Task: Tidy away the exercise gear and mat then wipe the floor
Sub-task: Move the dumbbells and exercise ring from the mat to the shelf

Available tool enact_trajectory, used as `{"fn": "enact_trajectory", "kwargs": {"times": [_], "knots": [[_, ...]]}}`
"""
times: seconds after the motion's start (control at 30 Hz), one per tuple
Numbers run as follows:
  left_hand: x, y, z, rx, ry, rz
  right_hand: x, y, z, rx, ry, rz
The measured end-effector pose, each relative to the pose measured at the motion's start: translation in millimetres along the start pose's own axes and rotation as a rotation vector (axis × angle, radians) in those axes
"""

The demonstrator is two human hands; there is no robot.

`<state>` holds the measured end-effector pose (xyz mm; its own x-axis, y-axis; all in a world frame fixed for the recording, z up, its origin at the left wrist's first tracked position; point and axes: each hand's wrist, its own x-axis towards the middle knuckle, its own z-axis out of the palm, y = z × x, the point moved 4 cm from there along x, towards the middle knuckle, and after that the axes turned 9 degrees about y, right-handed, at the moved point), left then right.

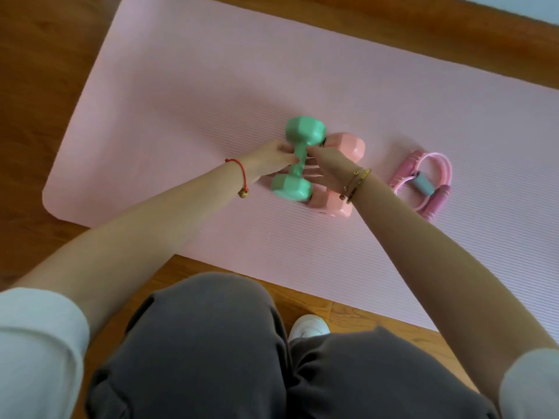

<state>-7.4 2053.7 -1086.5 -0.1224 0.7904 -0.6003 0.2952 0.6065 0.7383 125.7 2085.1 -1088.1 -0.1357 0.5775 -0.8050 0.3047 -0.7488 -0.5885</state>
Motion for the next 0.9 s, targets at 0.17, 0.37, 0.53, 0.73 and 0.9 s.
{"fn": "enact_trajectory", "kwargs": {"times": [0.17, 0.37, 0.53, 0.73, 0.9], "knots": [[-0.3, -2.2, 6.5, 0.016, -0.041, 0.054, 8.9, -0.5, 4.8, -0.102, 0.080, -0.029], [-0.6, -4.1, 13.7, 0.050, 0.007, 0.077, 15.5, -0.6, 10.7, -0.223, 0.170, -0.102], [-9.0, -11.1, 12.2, 0.007, 0.046, 0.076, 18.6, 2.0, 8.4, -0.285, 0.193, -0.141], [-31.7, -4.0, -21.9, 0.017, 0.076, 0.117, -15.6, -19.5, 25.5, -0.243, 0.149, -0.256], [-63.6, 4.5, -62.2, -0.053, 0.174, 0.114, -44.2, -40.8, 54.7, -0.282, 0.126, -0.368]]}}
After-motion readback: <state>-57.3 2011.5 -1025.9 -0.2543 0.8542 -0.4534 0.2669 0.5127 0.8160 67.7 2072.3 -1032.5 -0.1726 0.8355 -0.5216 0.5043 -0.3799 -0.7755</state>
